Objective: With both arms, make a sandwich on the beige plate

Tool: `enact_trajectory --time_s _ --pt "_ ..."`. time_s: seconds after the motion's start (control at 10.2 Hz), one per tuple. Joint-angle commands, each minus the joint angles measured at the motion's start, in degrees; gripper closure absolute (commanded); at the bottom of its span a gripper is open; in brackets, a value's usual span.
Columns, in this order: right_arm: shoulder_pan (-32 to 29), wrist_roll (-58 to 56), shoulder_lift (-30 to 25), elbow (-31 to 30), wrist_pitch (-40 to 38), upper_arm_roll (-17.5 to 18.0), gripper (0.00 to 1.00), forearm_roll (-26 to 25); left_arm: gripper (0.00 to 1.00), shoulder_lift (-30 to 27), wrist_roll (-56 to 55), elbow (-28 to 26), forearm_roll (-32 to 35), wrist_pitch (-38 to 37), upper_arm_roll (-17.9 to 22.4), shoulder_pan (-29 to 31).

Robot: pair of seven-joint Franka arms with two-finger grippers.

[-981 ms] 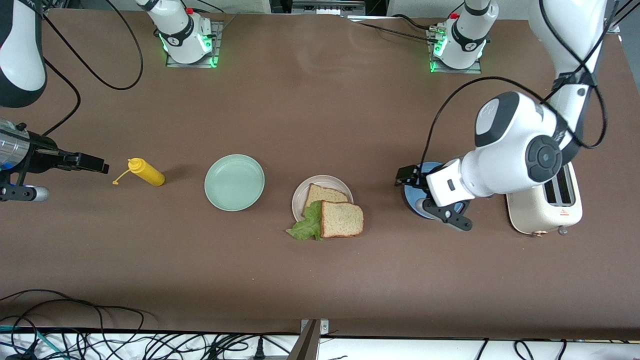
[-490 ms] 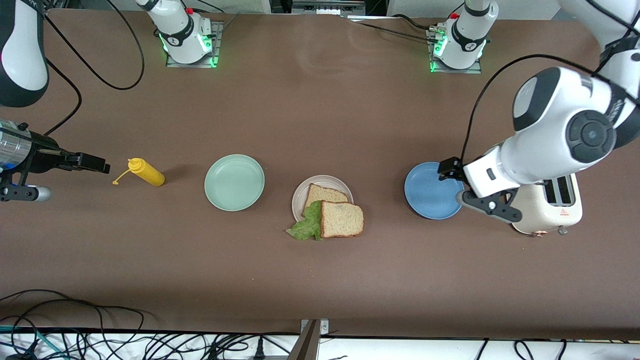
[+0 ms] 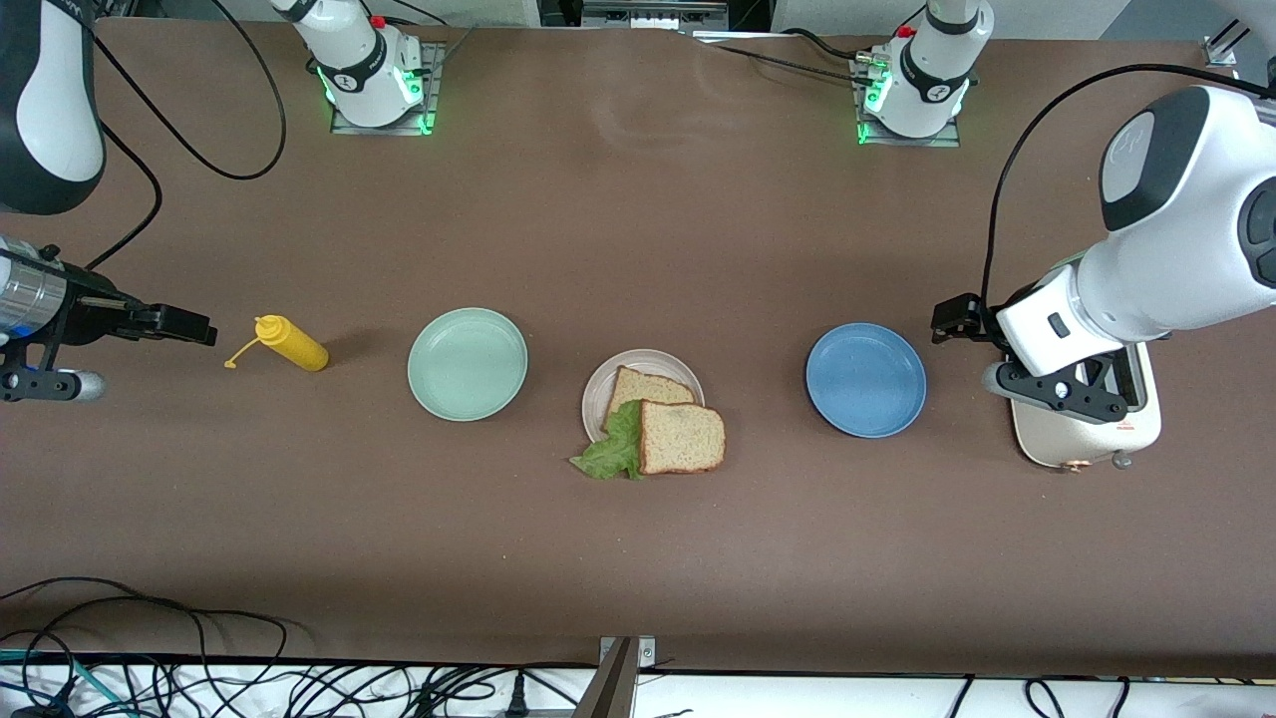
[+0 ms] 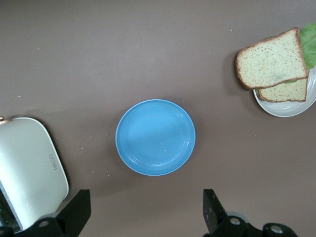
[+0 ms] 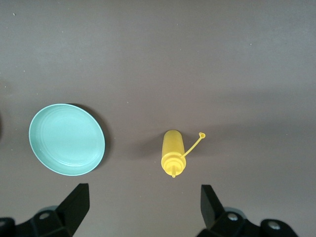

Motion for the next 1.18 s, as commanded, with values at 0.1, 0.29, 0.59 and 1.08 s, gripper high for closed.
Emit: enact_trajectory --time_s 0.1,0.29,0.59,1.08 --pt "1.3 0.4 -1.5 -1.2 0.7 0.1 0.00 -1.2 0.00 -6.1 3.3 -3.4 1.7 -0.7 9.0 -5.5" --pt "1.3 0.3 -1.5 -1.2 0.7 0.1 0.00 -1.3 0.00 -10.4 2.9 -8.3 1.1 -0.5 12.7 -8.6" --pt "1.8 0.5 -1.5 -1.2 0.7 0.2 0.00 -2.4 0.00 -17.1 -4.4 -14.3 0.2 0.0 13.0 -9.0" --pt "1.8 1.5 -1.5 -1.1 0.7 0.0 0.00 -1.9 0.00 -25.8 -4.1 -19.5 -3.9 0.0 16.6 -9.2"
